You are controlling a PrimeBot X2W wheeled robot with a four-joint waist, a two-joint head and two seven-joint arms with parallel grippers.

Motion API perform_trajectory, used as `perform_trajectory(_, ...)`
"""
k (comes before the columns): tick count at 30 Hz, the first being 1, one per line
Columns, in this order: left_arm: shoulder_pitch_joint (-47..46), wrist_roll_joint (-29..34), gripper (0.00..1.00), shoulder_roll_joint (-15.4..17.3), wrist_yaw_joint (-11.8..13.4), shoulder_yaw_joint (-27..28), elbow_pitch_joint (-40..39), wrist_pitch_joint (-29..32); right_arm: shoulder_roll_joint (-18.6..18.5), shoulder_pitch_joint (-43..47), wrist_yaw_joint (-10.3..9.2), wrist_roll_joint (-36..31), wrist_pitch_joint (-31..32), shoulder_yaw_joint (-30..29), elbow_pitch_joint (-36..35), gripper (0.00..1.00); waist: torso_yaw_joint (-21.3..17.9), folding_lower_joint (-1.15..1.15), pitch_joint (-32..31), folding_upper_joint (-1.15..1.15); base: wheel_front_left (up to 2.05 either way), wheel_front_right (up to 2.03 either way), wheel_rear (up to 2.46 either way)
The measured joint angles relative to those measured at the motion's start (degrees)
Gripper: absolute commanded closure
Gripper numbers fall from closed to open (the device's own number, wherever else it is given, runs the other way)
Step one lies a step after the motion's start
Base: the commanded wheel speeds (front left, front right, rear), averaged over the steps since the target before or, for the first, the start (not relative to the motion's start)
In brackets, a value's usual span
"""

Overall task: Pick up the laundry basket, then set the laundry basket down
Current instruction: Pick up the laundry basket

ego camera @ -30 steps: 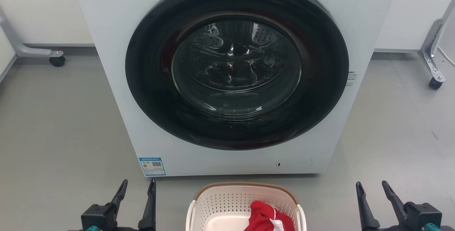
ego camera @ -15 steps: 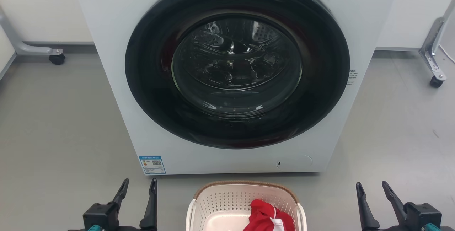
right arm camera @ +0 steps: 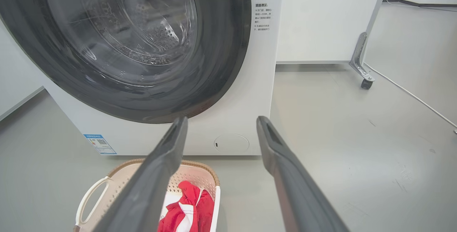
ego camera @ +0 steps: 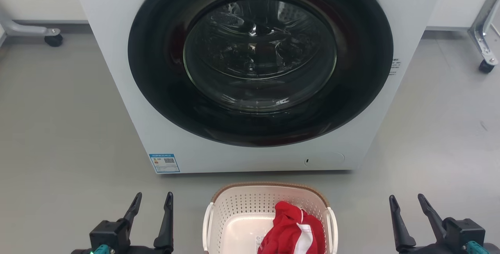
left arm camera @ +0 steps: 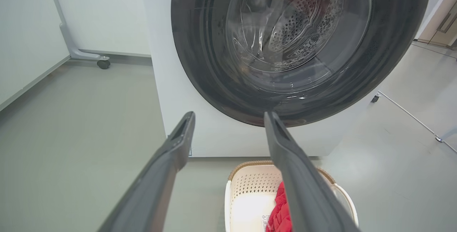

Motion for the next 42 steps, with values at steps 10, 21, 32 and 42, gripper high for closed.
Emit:
perform_trajectory(10, -2.37, 0.01, 0.00, -1.07, 0.00, -0.26, -1.25, 0.62, 0.00, -2.93, -0.08, 0.00, 0.80, -0.60, -1.05, 0.00, 0.14, 0.00, 6.18, 0.00, 0.00, 0.00, 0.00)
perform_trajectory(21, -7.77, 0.00, 0.00, -1.79, -0.05, -0.42, -1.42, 1.46, 0.00, -7.78, -0.25, 0.00, 1.72, -1.22, -1.98, 0.00, 0.31, 0.01, 14.62, 0.01, 0.00, 0.00, 0.00)
perform_trajectory(32, -12.05, -0.09, 0.00, -2.53, -0.58, -0.32, -0.45, 1.62, 0.00, -11.27, -0.26, -0.38, 1.81, -1.14, -2.27, 0.00, 0.27, 0.01, 22.27, 0.01, 0.00, 0.00, 0.00)
perform_trajectory(42, -17.21, -0.11, 0.00, -3.11, -1.62, -0.69, 1.41, 1.87, -0.05, -15.03, -0.25, -1.03, 2.31, -1.02, -2.74, 0.00, 0.35, 0.01, 29.41, 0.01, 0.00, 0.00, 0.00)
